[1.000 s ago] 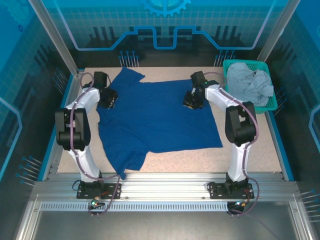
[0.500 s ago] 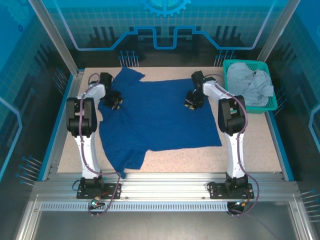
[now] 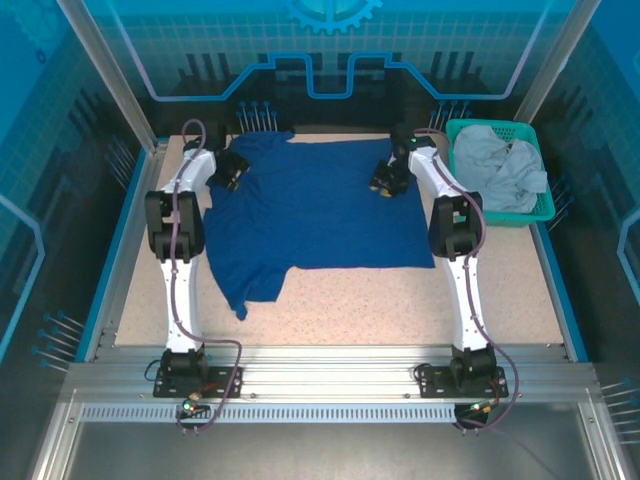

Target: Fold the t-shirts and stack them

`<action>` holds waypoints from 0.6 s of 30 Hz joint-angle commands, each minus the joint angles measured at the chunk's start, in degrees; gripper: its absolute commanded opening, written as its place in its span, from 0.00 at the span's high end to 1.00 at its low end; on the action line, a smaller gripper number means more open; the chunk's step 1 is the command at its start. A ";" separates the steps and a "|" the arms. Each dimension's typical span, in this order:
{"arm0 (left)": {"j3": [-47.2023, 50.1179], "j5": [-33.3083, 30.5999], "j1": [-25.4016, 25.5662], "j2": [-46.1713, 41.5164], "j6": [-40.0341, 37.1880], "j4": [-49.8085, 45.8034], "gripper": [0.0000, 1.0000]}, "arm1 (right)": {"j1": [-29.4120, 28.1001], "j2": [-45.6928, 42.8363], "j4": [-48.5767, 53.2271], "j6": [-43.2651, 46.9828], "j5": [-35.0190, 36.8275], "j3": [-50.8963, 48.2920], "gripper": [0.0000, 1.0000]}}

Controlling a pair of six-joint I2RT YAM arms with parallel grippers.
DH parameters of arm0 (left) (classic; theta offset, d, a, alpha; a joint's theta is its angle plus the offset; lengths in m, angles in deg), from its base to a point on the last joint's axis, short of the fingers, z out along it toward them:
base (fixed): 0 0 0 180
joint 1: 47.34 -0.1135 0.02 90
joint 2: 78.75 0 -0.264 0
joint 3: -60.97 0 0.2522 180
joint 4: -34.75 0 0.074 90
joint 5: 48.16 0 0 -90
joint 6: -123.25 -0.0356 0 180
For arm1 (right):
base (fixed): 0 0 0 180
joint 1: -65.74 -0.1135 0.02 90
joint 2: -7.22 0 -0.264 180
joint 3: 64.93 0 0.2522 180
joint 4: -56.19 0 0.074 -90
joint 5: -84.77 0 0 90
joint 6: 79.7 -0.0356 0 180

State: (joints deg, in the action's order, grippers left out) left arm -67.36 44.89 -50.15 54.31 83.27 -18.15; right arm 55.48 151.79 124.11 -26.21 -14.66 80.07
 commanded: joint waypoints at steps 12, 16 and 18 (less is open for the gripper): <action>63.28 0.57 2.61 -50.36 5.37 -9.09 0.72 | -17.09 -43.60 -12.18 -2.68 -4.60 -49.79 0.81; 66.71 4.21 7.42 -56.97 8.18 -9.71 0.76 | -26.89 -48.66 -16.43 -2.20 -3.01 -59.42 0.87; 64.50 1.20 14.29 -60.16 9.65 -12.17 0.76 | -27.53 -51.72 -19.08 -3.85 -2.68 -64.00 0.87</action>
State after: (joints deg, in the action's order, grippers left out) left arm 0.40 45.13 -42.36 0.60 89.96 -28.24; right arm 27.81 105.02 108.30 -28.70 -17.40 20.22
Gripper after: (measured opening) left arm 0.240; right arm 0.134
